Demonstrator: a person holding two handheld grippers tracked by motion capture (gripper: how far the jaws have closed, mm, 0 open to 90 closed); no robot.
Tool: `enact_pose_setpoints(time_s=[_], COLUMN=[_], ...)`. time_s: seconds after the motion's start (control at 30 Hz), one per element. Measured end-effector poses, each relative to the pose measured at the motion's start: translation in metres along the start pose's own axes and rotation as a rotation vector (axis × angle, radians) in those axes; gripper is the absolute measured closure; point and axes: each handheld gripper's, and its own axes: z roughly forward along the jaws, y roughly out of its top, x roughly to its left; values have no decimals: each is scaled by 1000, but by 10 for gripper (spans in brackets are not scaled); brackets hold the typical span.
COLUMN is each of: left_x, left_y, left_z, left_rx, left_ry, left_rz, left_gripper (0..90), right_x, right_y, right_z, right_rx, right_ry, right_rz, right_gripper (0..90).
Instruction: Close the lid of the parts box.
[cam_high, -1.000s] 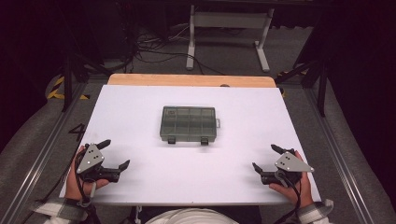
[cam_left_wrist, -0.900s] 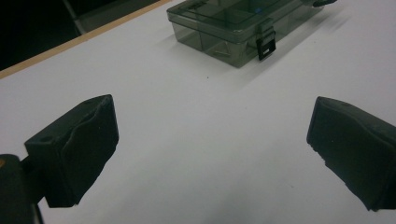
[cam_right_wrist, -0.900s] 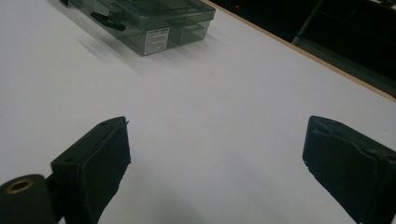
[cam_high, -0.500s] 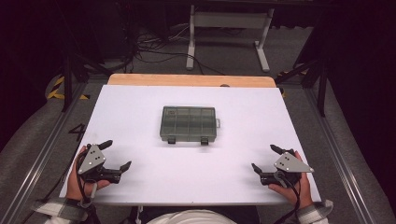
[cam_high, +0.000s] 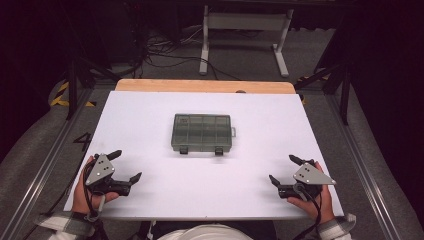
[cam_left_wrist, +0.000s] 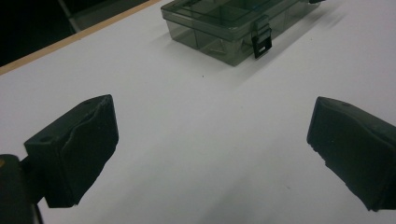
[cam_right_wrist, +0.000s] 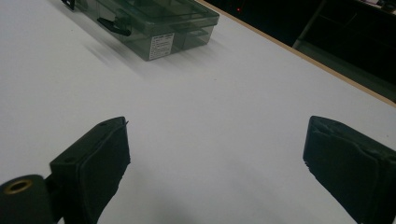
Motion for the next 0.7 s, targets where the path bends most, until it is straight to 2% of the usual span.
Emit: enact_pose_setpoints(time_s=[0.43, 0.7], left_x=[3, 6], left_y=[1, 2], left_z=[3, 7], left_rx=[-1, 5], left_ry=[-2, -11], left_rz=[-9, -16], left_gripper=[29, 28], right_x=[-1, -3], right_y=[-1, 0], right_z=[-1, -4], right_rx=[-4, -18], right_ry=[-3, 15], right_rz=[-3, 33], right_gripper=[76, 76])
